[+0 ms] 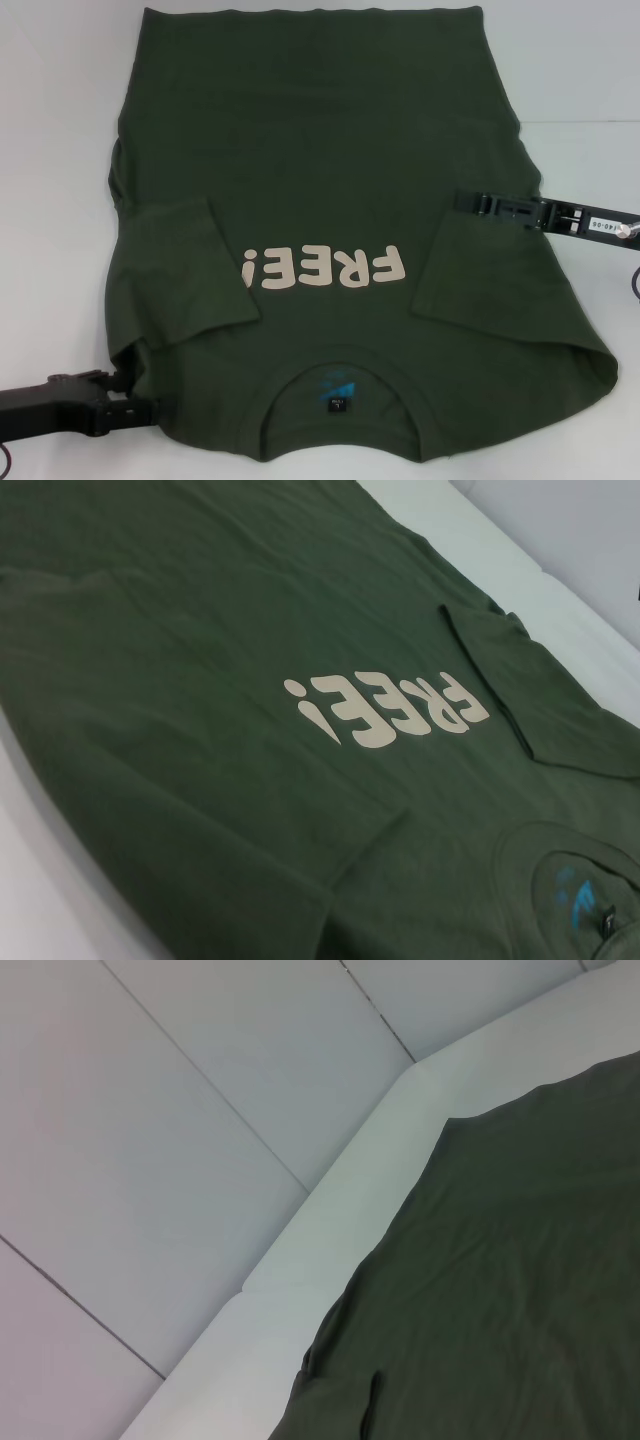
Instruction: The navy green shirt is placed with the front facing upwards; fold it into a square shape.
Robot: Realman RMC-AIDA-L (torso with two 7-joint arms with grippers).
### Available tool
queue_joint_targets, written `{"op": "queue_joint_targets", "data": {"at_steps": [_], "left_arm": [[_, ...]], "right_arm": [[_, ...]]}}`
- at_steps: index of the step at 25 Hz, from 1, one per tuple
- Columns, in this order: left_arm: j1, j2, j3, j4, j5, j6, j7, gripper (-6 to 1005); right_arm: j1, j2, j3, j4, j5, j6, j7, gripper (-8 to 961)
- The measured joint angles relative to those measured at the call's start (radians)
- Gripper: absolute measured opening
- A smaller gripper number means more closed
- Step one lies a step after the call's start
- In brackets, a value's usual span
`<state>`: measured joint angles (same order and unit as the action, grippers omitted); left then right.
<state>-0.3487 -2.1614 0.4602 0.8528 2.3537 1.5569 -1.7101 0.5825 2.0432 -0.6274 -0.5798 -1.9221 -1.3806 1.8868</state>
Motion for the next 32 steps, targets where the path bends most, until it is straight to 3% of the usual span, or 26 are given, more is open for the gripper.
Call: {"op": "queue_joint_targets", "data": {"at_steps": [12, 14, 26, 32], "left_arm": [[-0.013, 0.003, 0.0, 0.0, 0.004, -0.021, -0.037, 878], [-0.013, 0.003, 0.0, 0.0, 0.004, -0.022, -0.039, 670], [-0.014, 0.002, 0.011, 0.006, 0.018, -0.023, -0.054, 217], [-0.016, 0.002, 0.012, 0.009, 0.021, -0.018, -0.059, 130]], "right_arm": [[-0.003, 0.0, 0.005, 0.0, 0.0, 0.0, 0.0, 916], [-0.003, 0.0, 0.005, 0.0, 0.0, -0.001, 0.0, 916], [-0.004, -0.002, 0.006, 0.0, 0.0, -0.009, 0.0, 917], [-0.006, -0.003, 0.006, 0.0, 0.0, -0.009, 0.0, 917]]}}
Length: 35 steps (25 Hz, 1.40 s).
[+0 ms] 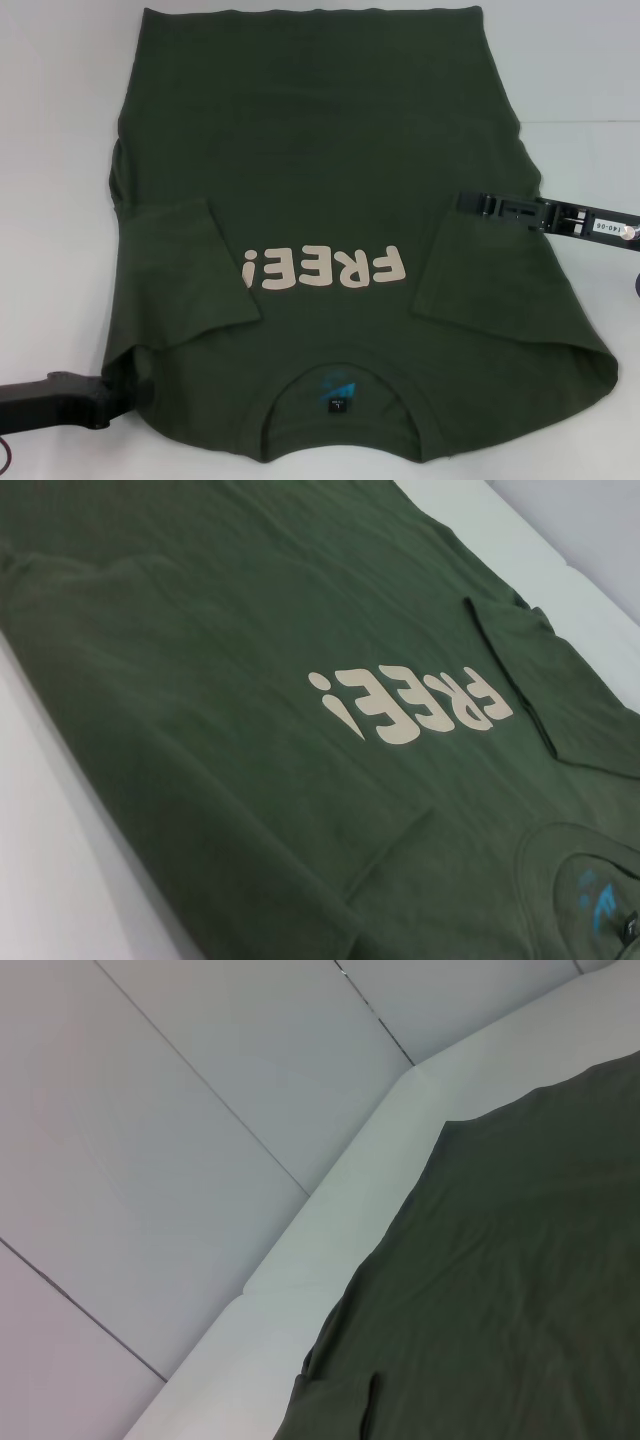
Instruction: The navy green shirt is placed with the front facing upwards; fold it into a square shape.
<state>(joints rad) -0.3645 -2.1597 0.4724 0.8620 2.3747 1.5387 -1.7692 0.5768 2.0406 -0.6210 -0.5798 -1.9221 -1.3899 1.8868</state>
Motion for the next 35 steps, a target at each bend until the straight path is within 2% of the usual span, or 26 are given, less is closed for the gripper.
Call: {"op": "queue_joint_targets", "data": {"at_steps": [3, 5, 6, 8, 10, 11, 12, 16, 20, 28, 35], "left_arm": [[-0.001, 0.002, -0.004, 0.009, -0.005, 0.014, -0.008, 87], [-0.002, 0.004, -0.015, 0.013, -0.014, 0.028, -0.02, 58], [-0.003, 0.006, -0.019, 0.014, -0.018, 0.035, -0.026, 58], [-0.003, 0.008, -0.025, 0.018, -0.025, 0.045, -0.038, 57], [-0.003, 0.008, -0.026, 0.023, -0.031, 0.049, -0.056, 57], [-0.004, 0.008, -0.026, 0.024, -0.034, 0.049, -0.065, 57], [-0.004, 0.008, -0.028, 0.025, -0.038, 0.051, -0.07, 57], [-0.004, 0.009, -0.038, 0.025, -0.057, 0.063, -0.083, 58], [-0.004, 0.01, -0.049, 0.023, -0.068, 0.073, -0.085, 58], [-0.008, 0.011, -0.061, 0.018, -0.069, 0.076, -0.085, 58], [-0.015, 0.01, -0.061, 0.015, -0.069, 0.075, -0.085, 57]], "right_arm": [[0.0, -0.003, -0.001, 0.0, -0.002, 0.0, 0.002, 917], [0.0, -0.013, -0.009, -0.001, -0.012, -0.008, 0.02, 917], [0.0, -0.03, -0.017, -0.003, -0.032, -0.031, 0.051, 916], [0.0, -0.036, -0.019, -0.005, -0.04, -0.041, 0.064, 916], [0.0, -0.057, -0.022, -0.011, -0.083, -0.08, 0.112, 916], [0.0, -0.078, -0.024, -0.015, -0.135, -0.115, 0.158, 916], [0.0, -0.078, -0.024, -0.015, -0.135, -0.115, 0.158, 916], [-0.012, -0.117, -0.021, -0.016, -0.209, -0.153, 0.235, 917], [-0.046, -0.142, -0.018, -0.04, -0.266, -0.166, 0.286, 917], [-0.113, -0.154, -0.005, -0.085, -0.32, -0.202, 0.314, 916], [-0.127, -0.152, 0.009, -0.091, -0.382, -0.191, 0.322, 917]]}}
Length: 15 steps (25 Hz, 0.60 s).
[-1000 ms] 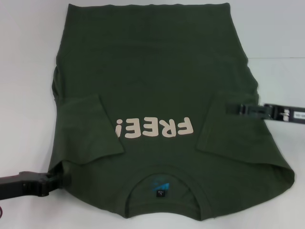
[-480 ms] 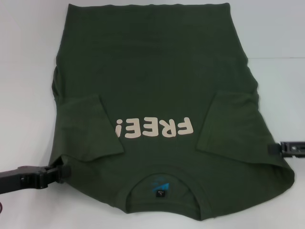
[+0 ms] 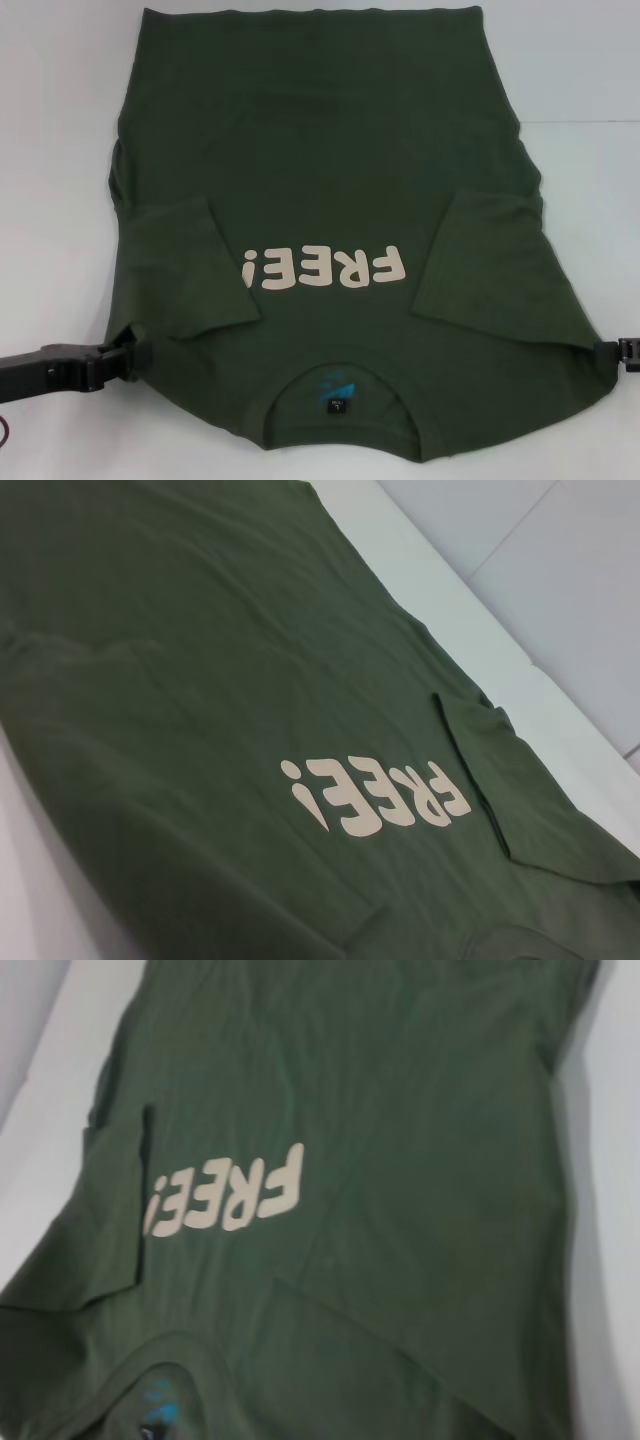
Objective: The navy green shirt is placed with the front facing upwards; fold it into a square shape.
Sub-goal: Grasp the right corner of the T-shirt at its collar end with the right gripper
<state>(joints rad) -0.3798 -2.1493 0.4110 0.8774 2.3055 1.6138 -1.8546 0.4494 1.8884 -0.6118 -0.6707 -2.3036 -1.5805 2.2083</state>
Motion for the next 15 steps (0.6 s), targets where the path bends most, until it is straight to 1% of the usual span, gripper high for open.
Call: {"op": "queue_joint_targets", "data": {"at_steps": [9, 15], "left_arm": [[-0.008, -0.001, 0.0, 0.0, 0.0, 0.0, -0.002, 57], [-0.011, -0.001, 0.0, 0.0, 0.0, 0.0, -0.002, 57]], "right_arm": [[0.008, 0.012, -0.005, 0.004, -0.032, 0.034, 0.0, 917], [0.019, 0.028, -0.011, 0.008, -0.034, 0.041, -0.005, 917]]}}
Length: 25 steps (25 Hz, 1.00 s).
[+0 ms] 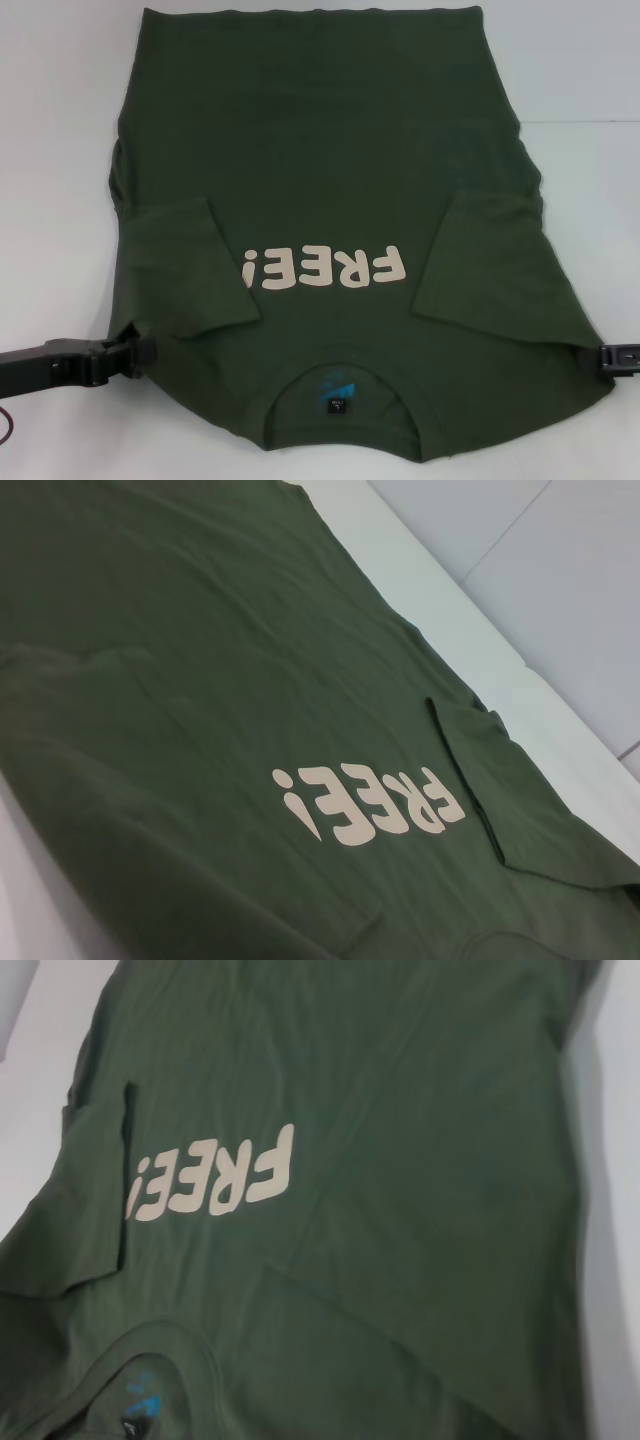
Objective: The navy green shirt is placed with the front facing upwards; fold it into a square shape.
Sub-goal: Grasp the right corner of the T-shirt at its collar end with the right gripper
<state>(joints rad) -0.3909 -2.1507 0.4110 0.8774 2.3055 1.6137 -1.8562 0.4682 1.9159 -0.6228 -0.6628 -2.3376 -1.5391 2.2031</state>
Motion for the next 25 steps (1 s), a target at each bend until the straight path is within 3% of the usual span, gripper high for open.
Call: {"op": "queue_joint_targets", "data": {"at_steps": [11, 25], "left_arm": [[0.0, 0.001, 0.001, 0.0, 0.0, -0.007, 0.0, 58], [-0.004, 0.002, 0.0, 0.0, 0.0, -0.009, 0.0, 58]], "right_arm": [[0.016, 0.014, -0.017, 0.001, -0.021, 0.008, 0.006, 916], [0.012, -0.002, -0.006, -0.006, -0.04, 0.006, 0.024, 916]]}}
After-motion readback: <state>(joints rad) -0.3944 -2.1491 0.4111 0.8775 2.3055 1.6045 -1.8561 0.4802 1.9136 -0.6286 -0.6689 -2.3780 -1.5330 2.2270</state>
